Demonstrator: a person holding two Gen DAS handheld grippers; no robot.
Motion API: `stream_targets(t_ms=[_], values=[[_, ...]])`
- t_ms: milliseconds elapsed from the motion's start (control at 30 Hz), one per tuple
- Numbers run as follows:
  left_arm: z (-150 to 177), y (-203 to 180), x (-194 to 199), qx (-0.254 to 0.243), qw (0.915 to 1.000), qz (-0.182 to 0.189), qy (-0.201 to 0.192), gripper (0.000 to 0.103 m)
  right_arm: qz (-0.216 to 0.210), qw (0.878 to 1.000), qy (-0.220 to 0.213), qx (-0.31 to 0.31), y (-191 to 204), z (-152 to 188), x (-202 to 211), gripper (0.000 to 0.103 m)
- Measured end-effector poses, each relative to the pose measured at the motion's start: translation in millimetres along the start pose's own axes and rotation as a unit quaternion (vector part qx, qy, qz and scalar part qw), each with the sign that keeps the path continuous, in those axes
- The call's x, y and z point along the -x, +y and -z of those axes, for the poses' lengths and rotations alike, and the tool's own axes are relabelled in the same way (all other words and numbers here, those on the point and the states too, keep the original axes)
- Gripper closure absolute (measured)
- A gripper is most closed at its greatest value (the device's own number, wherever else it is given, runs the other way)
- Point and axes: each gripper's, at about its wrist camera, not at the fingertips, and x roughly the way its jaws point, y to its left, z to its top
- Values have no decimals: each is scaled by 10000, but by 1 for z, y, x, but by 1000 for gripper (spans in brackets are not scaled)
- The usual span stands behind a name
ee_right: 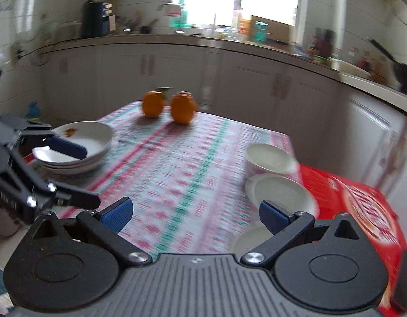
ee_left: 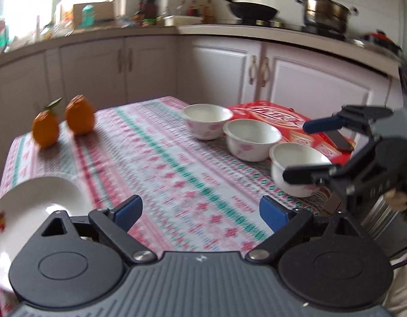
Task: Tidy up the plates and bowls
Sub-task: 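Close the right gripper on the rim of a plain white bowl, then lift the white bowl with the right gripper and carry it toward the plates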
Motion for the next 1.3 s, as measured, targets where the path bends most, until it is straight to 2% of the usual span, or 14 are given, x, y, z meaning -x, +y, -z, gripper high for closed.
stream_targets(t_ms=[167, 467, 667, 733, 800, 1067, 1300], values=[[-3, -47, -30, -491, 9986, 211, -18, 8, 344, 9977, 151, -560, -43, 21, 8, 0], [-3, -91, -72, -714, 9954, 615, 159, 9, 162, 9919, 397, -1194, -82, 42, -4, 0], [-5, -105, -86, -836, 9939, 702, 176, 11, -13, 9876, 502, -1487, -96, 49, -15, 2], [-4, -108, -90, -887, 9931, 737, 217, 15, -58, 9872, 511, -1509, -99, 49, -16, 3], [-5, -110, -93, -910, 9927, 758, 242, 21, -90, 9873, 536, -1492, -102, 47, -20, 6], [-7, -117, -98, -998, 9905, 916, 236, 25, -243, 9858, 689, -1514, -110, 45, -34, 18], [-7, -118, -100, -989, 9901, 968, 215, 28, -302, 9843, 782, -1552, -114, 47, -38, 23]])
